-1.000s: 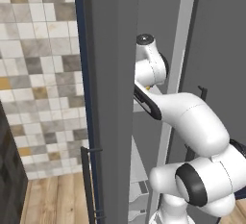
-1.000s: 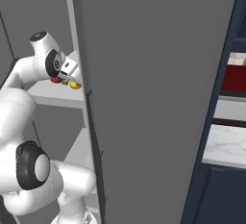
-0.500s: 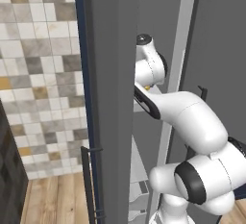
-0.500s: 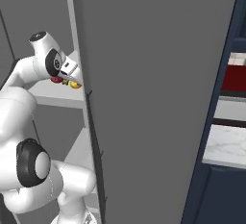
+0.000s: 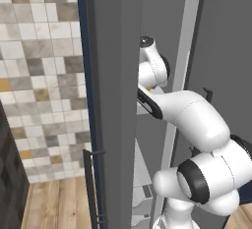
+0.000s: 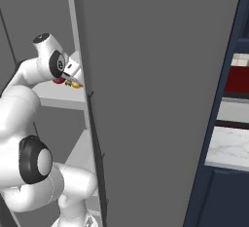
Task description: Take the broccoli, pear, and lemon from the freezer and place them in the bowl on the counter.
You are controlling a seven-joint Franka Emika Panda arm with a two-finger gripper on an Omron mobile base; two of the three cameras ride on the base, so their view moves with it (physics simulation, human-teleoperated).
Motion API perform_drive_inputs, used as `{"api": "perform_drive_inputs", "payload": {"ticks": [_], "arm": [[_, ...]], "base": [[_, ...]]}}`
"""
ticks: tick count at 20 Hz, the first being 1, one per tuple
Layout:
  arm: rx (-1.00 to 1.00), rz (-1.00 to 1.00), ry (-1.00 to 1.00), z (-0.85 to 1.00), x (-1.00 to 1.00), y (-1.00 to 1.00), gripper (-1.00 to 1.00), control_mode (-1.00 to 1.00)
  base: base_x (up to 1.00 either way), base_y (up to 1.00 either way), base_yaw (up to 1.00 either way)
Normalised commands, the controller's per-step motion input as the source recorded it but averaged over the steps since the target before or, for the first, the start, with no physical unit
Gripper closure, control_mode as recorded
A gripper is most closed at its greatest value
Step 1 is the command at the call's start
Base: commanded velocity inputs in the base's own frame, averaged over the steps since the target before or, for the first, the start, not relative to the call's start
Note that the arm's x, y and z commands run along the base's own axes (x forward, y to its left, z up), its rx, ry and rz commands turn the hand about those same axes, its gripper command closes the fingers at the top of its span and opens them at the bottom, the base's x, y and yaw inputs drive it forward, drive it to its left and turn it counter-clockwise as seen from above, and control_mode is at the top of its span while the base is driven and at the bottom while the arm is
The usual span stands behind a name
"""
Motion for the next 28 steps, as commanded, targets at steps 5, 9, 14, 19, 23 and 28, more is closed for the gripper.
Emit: {"api": "perform_drive_inputs", "payload": {"ticks": [5, 9, 14, 19, 23, 28], "arm": [[0.0, 0.0, -0.01, -0.11, 0.02, -0.13, 1.0, -1.0], [0.0, 0.0, -0.01, 0.04, -0.42, -0.13, 1.0, -1.0], [0.01, 0.01, -0.03, 0.18, -0.75, 0.0, 1.0, -1.0], [0.05, 0.08, 0.0, 0.3, -0.79, -0.03, 1.0, -1.0], [0.06, 0.13, 0.0, 0.16, -0.84, 0.0, 1.0, -1.0], [0.04, 0.18, 0.0, 0.18, -0.79, 0.0, 1.0, -1.0]], "base": [[0.0, 0.0, 0.0], [0.0, 0.0, 0.0], [0.0, 0.0, 0.0], [0.0, 0.0, 0.0], [0.0, 0.0, 0.0], [0.0, 0.0, 0.0]]}}
